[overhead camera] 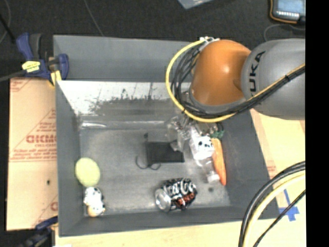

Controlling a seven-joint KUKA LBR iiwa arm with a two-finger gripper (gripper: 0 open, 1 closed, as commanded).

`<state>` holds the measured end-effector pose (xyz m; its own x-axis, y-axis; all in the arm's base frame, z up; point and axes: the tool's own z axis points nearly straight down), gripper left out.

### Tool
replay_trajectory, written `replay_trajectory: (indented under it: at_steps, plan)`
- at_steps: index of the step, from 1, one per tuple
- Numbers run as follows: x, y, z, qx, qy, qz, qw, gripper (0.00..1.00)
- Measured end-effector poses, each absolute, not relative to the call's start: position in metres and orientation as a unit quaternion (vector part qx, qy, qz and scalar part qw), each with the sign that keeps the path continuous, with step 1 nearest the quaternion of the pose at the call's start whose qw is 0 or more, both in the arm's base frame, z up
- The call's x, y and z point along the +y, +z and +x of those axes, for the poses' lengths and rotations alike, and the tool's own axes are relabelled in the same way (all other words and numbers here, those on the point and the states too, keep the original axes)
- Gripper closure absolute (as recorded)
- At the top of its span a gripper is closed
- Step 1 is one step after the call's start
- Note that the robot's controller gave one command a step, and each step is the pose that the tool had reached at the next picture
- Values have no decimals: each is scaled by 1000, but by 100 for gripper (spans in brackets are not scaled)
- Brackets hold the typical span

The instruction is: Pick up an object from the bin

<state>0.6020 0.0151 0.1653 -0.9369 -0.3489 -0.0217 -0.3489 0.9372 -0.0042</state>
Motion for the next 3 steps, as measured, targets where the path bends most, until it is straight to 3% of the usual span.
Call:
replay_trajectory:
  at_steps: [1, 2, 3]
  plan:
    - [15, 165, 602, 984, 0, -177, 11, 100]
    - [24, 151, 606, 977, -2, -214, 14, 100]
    - [12, 314, 599, 980, 0, -199, 12, 100]
